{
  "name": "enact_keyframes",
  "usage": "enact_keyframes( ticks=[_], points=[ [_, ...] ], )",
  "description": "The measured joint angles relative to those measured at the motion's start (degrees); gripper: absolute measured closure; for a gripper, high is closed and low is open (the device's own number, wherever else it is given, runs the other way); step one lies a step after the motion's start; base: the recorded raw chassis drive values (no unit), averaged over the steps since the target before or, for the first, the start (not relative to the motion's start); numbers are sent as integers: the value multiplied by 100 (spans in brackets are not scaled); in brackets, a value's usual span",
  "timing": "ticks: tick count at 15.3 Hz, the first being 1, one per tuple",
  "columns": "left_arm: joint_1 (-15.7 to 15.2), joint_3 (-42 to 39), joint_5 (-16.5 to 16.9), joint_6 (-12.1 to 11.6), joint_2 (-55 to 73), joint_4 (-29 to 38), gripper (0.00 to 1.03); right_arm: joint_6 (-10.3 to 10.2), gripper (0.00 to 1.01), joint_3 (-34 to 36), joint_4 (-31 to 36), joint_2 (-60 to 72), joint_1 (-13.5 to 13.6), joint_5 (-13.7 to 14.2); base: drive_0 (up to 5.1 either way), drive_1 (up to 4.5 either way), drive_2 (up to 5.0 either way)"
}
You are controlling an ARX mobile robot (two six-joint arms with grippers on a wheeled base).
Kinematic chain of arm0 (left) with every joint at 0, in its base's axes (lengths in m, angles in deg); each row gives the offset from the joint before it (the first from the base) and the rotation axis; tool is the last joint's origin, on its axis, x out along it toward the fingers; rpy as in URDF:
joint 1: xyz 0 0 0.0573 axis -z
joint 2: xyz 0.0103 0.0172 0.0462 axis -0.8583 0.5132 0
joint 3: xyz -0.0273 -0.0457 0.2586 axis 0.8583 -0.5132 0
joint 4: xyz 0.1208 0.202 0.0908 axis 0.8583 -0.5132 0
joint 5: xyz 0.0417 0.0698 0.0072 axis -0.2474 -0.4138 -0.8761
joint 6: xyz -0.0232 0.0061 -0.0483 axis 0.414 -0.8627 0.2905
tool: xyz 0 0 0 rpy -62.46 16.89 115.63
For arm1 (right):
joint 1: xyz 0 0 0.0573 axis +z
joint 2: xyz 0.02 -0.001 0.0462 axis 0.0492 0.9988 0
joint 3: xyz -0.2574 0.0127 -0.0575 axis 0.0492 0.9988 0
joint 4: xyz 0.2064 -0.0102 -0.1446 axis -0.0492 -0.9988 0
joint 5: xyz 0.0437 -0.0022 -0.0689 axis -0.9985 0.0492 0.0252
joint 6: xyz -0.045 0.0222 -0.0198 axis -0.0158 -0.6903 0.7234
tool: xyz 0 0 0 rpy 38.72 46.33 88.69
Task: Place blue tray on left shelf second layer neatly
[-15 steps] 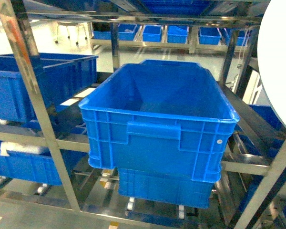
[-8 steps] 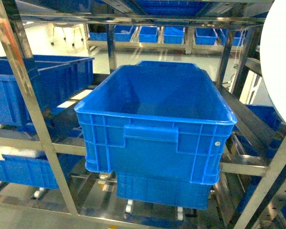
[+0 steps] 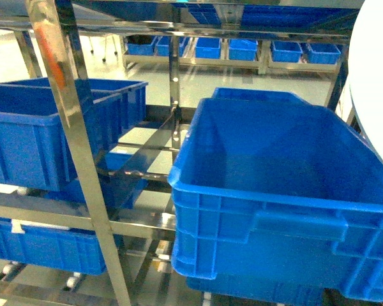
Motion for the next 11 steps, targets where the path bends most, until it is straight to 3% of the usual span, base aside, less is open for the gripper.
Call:
enact_keyframes(
  ticks=[11],
  points=[
    [0,0,7,0,0,0,5,0,99,0,-15,28,33,-15,0,0,0]
  ],
)
